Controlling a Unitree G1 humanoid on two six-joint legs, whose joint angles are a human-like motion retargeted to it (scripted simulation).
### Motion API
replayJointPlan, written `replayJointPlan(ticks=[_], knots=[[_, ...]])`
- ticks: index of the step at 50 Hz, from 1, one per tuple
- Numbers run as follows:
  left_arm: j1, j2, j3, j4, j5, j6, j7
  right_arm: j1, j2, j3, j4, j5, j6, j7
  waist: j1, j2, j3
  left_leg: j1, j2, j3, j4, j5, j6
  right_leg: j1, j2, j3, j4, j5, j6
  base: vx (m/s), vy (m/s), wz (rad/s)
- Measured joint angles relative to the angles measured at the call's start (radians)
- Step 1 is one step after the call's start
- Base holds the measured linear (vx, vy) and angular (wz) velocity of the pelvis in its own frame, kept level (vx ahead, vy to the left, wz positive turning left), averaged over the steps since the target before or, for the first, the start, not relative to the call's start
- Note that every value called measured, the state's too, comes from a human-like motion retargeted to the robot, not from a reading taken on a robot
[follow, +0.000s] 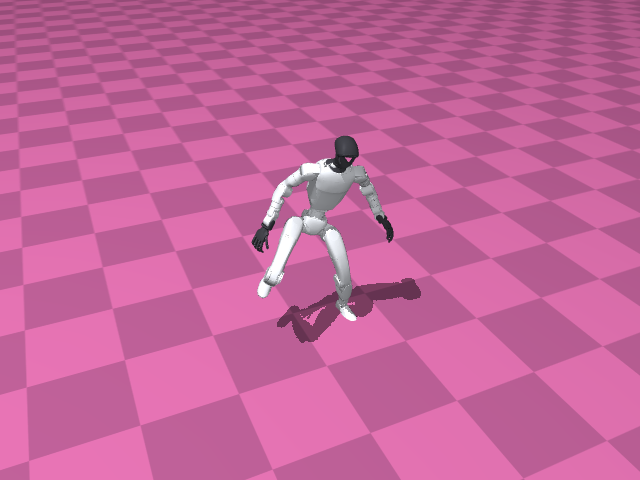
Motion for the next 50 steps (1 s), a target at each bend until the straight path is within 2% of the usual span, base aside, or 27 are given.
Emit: replayJointPlan(ticks=[2, 5, 10, 13, 14, 15, 18, 20, 22, 23, 25, 27, 28, 30, 32, 35, 38, 43, 46, 50], knots=[[0.009, 0.0, -0.005, 0.015, -0.004, -0.005, -0.006, 0.011, -0.003, 0.0, 0.005, 0.013, 0.003, 0.005, -0.013, 0.003, -0.003, 0.006, 0.014, -0.011, -0.012, 0.014, -0.007, 0.048, 0.004, 0.036, -0.125, 0.122, 0.023, 0.09, -0.32, 0.18], [0.018, 0.004, -0.013, 0.022, -0.008, -0.017, -0.007, 0.037, -0.005, -0.005, 0.01, 0.034, 0.01, 0.016, -0.03, -0.007, -0.011, 0.007, 0.012, -0.037, -0.016, 0.026, -0.014, 0.172, 0.026, 0.095, -0.397, 0.324, 0.091, 0.1, -0.36, 0.42], [0.009, 0.02, -0.016, 0.017, -0.06, -0.047, 0.028, 0.079, -0.005, -0.013, 0.023, 0.052, 0.021, 0.031, -0.06, -0.083, -0.006, 0.023, -0.072, -0.075, -0.001, 0.015, -0.038, 0.515, -0.094, 0.078, -1.026, 0.425, 0.173, 0.11, -0.46, 0.72], [0.012, 0.026, -0.004, 0.014, -0.088, -0.065, 0.069, 0.091, -0.006, -0.004, 0.028, 0.055, 0.028, 0.036, -0.06, -0.144, -0.016, 0.02, -0.118, -0.082, 0.02, 0.008, -0.055, 0.693, -0.09, 0.134, -1.405, 0.555, 0.275, 0.07, -0.65, 0.34], [0.016, 0.028, 0.001, 0.014, -0.094, -0.069, 0.079, 0.09, -0.008, 0.0, 0.027, 0.055, 0.029, 0.033, -0.054, -0.16, -0.021, 0.021, -0.123, -0.078, 0.023, 0.01, -0.061, 0.731, -0.094, 0.135, -1.48, 0.562, 0.291, 0.05, -0.74, -0.08], [0.021, 0.031, 0.006, 0.014, -0.099, -0.071, 0.087, 0.089, -0.011, 0.004, 0.025, 0.054, 0.029, 0.029, -0.047, -0.174, -0.026, 0.023, -0.123, -0.072, 0.023, 0.013, -0.066, 0.761, -0.102, 0.123, -1.536, 0.552, 0.297, 0.03, -0.78, -0.37], [0.04, 0.035, 0.019, 0.025, -0.087, -0.07, 0.09, 0.076, -0.024, 0.018, 0.007, 0.043, 0.018, -0.01, -0.012, -0.176, -0.032, 0.058, -0.071, -0.046, -0.021, 0.067, -0.081, 0.792, -0.126, -0.018, -1.524, 0.334, 0.276, 0.02, -0.82, -0.63], [0.047, 0.027, 0.027, 0.04, -0.045, -0.061, 0.077, 0.063, -0.032, 0.024, -0.013, 0.024, 0.009, -0.039, 0.005, -0.158, -0.013, 0.106, -0.024, -0.046, -0.074, 0.156, -0.091, 0.774, -0.103, -0.029, -1.437, 0.217, 0.279, 0.02, -0.86, -0.61], [0.057, 0.008, 0.026, 0.053, 0.017, -0.053, 0.055, 0.061, -0.038, 0.023, -0.039, -0.006, 0.001, -0.059, 0.019, -0.141, 0.007, 0.144, 0.001, -0.073, -0.119, 0.291, -0.119, 0.733, -0.069, 0.001, -1.324, 0.167, 0.285, 0.01, -0.83, -0.49], [0.063, -0.004, 0.022, 0.058, 0.053, -0.053, 0.044, 0.063, -0.042, 0.02, -0.053, -0.021, -0.003, -0.068, 0.024, -0.138, 0.013, 0.153, -0.002, -0.092, -0.134, 0.355, -0.144, 0.722, -0.06, 0.008, -1.29, 0.151, 0.288, 0.0, -0.74, -0.15], [0.066, -0.028, 0.001, 0.059, 0.116, -0.055, 0.026, 0.067, -0.058, 0.011, -0.076, -0.034, -0.009, -0.077, 0.01, -0.186, 0.02, 0.121, -0.113, -0.082, -0.098, 0.409, -0.152, 0.73, -0.134, 0.02, -1.298, 0.135, 0.305, -0.03, -0.6, 0.38], [0.07, -0.041, -0.017, 0.05, 0.16, -0.054, 0.017, 0.067, -0.07, 0.004, -0.092, -0.027, -0.007, -0.069, -0.012, -0.228, 0.024, 0.017, -0.17, 0.0, 0.091, 0.338, -0.152, 0.749, -0.185, 0.003, -1.312, 0.12, 0.293, -0.06, -0.61, 0.62], [0.077, -0.045, -0.022, 0.043, 0.174, -0.053, 0.015, 0.068, -0.073, 0.004, -0.098, -0.021, -0.004, -0.061, -0.015, -0.23, 0.027, -0.046, -0.147, 0.059, 0.237, 0.281, -0.152, 0.757, -0.179, -0.009, -1.307, 0.114, 0.28, -0.06, -0.61, 0.34], [0.087, -0.055, -0.03, 0.026, 0.187, -0.052, 0.008, 0.064, -0.084, 0.0, -0.105, -0.006, 0.007, -0.045, -0.013, -0.229, 0.028, -0.164, -0.087, 0.19, 0.548, 0.173, -0.111, 0.766, -0.172, -0.028, -1.322, 0.124, 0.269, -0.06, -0.49, 0.11], [0.1, -0.065, -0.03, 0.011, 0.187, -0.052, 0.003, 0.055, -0.096, -0.002, -0.107, 0.009, 0.017, -0.032, 0.001, -0.228, 0.016, -0.256, -0.068, 0.249, 0.807, 0.086, -0.082, 0.762, -0.157, -0.035, -1.362, 0.14, 0.259, -0.05, -0.38, -0.15], [0.11, -0.074, -0.022, 0.007, 0.163, -0.049, -0.001, 0.028, -0.11, 0.001, -0.103, 0.029, 0.033, -0.01, 0.019, -0.236, -0.012, -0.392, -0.166, 0.221, 1.081, -0.015, -0.087, 0.74, -0.129, -0.038, -1.424, 0.165, 0.244, -0.05, -0.34, -0.13], [0.114, -0.074, -0.007, 0.024, 0.124, -0.044, 0.0, 0.006, -0.108, 0.009, -0.102, 0.047, 0.04, 0.002, 0.013, -0.259, -0.037, -0.494, -0.278, 0.214, 1.238, -0.082, -0.063, 0.727, -0.115, -0.057, -1.462, 0.181, 0.245, -0.05, -0.31, 0.18], [0.117, -0.065, 0.015, 0.055, 0.086, -0.041, -0.006, -0.019, -0.083, 0.043, -0.096, 0.061, 0.043, 0.021, 0.022, -0.283, -0.059, -0.561, -0.343, 0.252, 1.288, -0.123, 0.003, 0.718, -0.046, -0.084, -1.508, 0.185, 0.247, -0.05, -0.29, -0.04], [0.119, -0.06, 0.017, 0.069, 0.093, -0.044, -0.017, -0.03, -0.069, 0.072, -0.093, 0.052, 0.04, 0.037, 0.041, -0.293, -0.064, -0.544, -0.393, 0.25, 1.18, -0.107, -0.004, 0.711, 0.005, -0.084, -1.524, 0.185, 0.248, -0.02, -0.22, -0.37], [0.119, -0.056, 0.012, 0.087, 0.116, -0.04, -0.049, -0.029, -0.054, 0.099, -0.091, 0.044, 0.036, 0.05, 0.058, -0.29, -0.076, -0.456, -0.466, 0.207, 0.91, -0.061, -0.008, 0.71, 0.075, -0.09, -1.529, 0.181, 0.238, 0.03, -0.14, -0.33]])
